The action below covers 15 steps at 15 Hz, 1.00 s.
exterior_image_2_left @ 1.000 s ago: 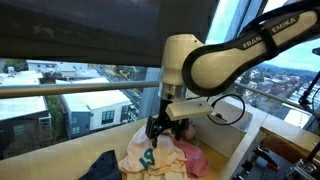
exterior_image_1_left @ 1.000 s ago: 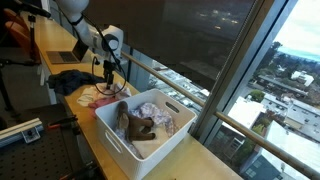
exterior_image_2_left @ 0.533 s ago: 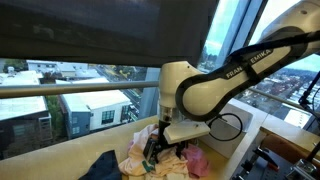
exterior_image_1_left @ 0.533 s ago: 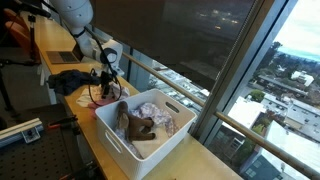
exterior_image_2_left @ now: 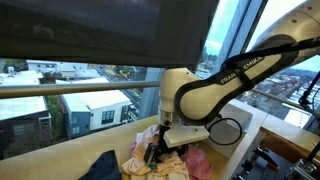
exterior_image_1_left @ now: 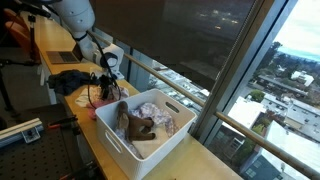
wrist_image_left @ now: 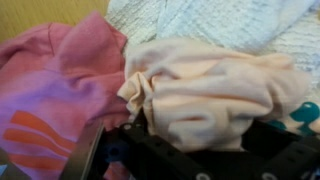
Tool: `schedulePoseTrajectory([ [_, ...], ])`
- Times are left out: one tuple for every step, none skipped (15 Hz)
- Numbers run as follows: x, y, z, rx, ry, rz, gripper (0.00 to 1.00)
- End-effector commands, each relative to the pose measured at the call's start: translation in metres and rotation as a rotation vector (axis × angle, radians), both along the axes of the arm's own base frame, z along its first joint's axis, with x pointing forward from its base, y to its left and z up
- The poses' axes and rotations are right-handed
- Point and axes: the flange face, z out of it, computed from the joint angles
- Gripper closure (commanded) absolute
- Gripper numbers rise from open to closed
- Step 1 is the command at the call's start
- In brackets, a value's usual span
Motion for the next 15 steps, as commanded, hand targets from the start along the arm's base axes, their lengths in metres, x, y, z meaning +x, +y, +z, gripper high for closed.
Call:
schedulePoseTrajectory([
  [0.003,-0.011,0.003,0.009,-0.005,-0.004,0.5],
  [0.003,-0.014,0.004,0.008,-0.008,-0.007,0.57],
  [0.004,-0.017,0.005,0.008,-0.008,-0.01,0.65],
  [0.004,-0.02,0.006,0.007,-0.009,-0.014,0.72],
  [0.005,-0.023,0.007,0.007,-0.01,-0.016,0.8],
  [0.005,-0.026,0.01,0.007,-0.011,-0.018,0.86],
  [0.005,-0.029,0.014,0.008,-0.015,-0.02,0.93],
  [0.006,-0.032,0.018,0.011,-0.019,-0.022,0.99],
  [0.007,-0.034,0.026,0.015,-0.027,-0.024,1.0],
  [0.008,-0.036,0.034,0.017,-0.035,-0.025,1.0],
  [0.01,-0.038,0.047,0.019,-0.049,-0.027,1.0],
  [0.012,-0.041,0.06,0.021,-0.065,-0.029,0.99],
  [0.013,-0.044,0.075,0.025,-0.081,-0.032,1.0],
  [0.015,-0.048,0.097,0.028,-0.105,-0.037,1.0],
  [0.016,-0.052,0.117,0.032,-0.129,-0.043,1.0],
])
